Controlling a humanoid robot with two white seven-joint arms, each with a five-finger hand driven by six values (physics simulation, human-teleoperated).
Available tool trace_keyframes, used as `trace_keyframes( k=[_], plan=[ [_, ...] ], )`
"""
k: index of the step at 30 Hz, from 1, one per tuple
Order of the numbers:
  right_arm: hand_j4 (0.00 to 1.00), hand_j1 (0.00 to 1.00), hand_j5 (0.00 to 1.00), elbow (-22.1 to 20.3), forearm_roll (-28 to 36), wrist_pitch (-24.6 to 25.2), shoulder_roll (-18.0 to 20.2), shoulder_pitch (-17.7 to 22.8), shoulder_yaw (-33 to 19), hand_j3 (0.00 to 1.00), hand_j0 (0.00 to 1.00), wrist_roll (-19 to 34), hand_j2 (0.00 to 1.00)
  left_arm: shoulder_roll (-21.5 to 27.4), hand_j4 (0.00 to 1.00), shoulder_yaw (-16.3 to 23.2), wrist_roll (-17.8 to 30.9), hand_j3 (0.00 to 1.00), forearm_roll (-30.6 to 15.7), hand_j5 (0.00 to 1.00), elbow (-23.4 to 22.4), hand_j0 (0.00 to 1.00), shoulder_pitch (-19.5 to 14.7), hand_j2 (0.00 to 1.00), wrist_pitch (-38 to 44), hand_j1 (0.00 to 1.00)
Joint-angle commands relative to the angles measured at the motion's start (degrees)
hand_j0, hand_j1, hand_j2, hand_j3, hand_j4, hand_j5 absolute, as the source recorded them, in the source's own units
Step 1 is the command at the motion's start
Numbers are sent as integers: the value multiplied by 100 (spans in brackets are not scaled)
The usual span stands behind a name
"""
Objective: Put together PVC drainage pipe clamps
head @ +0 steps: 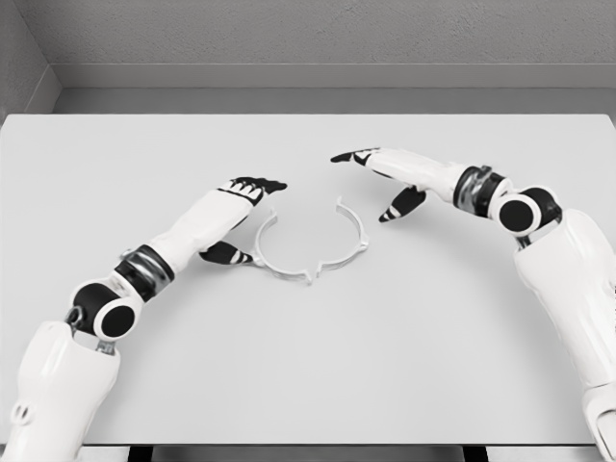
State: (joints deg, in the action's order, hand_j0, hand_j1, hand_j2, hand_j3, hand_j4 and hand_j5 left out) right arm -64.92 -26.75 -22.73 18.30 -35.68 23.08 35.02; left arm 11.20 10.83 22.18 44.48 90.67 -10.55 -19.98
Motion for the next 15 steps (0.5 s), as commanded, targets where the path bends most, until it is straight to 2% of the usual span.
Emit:
trace_keyframes(
  k=[1,13,15],
  plan=[
    [100,100,100,76,30,14,-45,0,29,100,100,-2,100,-30,100,60,-3,100,-18,100,3,100,0,100,29,100],
    [100,100,100,199,38,23,-133,0,3,100,100,-2,100,-127,100,86,-3,100,-18,100,-6,100,-44,100,29,100],
    [100,100,100,322,38,23,-125,-53,-32,100,100,-2,100,-127,100,60,-3,100,-27,100,-6,100,-44,100,29,100]
  ],
)
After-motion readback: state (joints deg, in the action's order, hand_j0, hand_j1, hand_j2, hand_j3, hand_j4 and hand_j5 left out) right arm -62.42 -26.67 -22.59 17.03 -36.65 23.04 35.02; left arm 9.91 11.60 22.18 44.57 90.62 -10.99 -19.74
